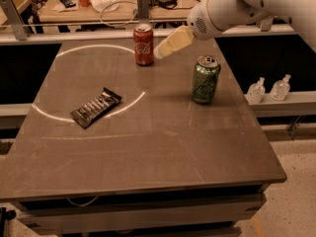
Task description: Move coke can near rxbar chocolate
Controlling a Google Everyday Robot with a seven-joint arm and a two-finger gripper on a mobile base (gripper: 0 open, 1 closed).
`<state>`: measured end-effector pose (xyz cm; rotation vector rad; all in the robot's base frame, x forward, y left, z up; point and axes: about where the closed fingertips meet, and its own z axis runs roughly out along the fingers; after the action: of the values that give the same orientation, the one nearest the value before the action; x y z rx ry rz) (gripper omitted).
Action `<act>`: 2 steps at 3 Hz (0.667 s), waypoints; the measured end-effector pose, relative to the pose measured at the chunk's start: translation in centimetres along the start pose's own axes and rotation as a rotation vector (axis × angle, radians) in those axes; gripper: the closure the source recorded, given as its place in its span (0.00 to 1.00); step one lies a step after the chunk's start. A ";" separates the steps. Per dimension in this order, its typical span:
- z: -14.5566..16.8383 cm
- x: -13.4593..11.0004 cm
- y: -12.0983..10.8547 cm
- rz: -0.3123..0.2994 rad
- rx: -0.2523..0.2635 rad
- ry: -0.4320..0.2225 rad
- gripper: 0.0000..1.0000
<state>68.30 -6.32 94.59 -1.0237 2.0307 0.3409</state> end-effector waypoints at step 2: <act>4.0 1.7 -2.4 -0.009 -0.084 -0.089 0.00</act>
Offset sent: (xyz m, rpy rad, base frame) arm 0.0562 -0.0004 -0.0454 0.1326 -0.0622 0.1670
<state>71.74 -6.62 91.04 -1.0496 1.9460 0.4623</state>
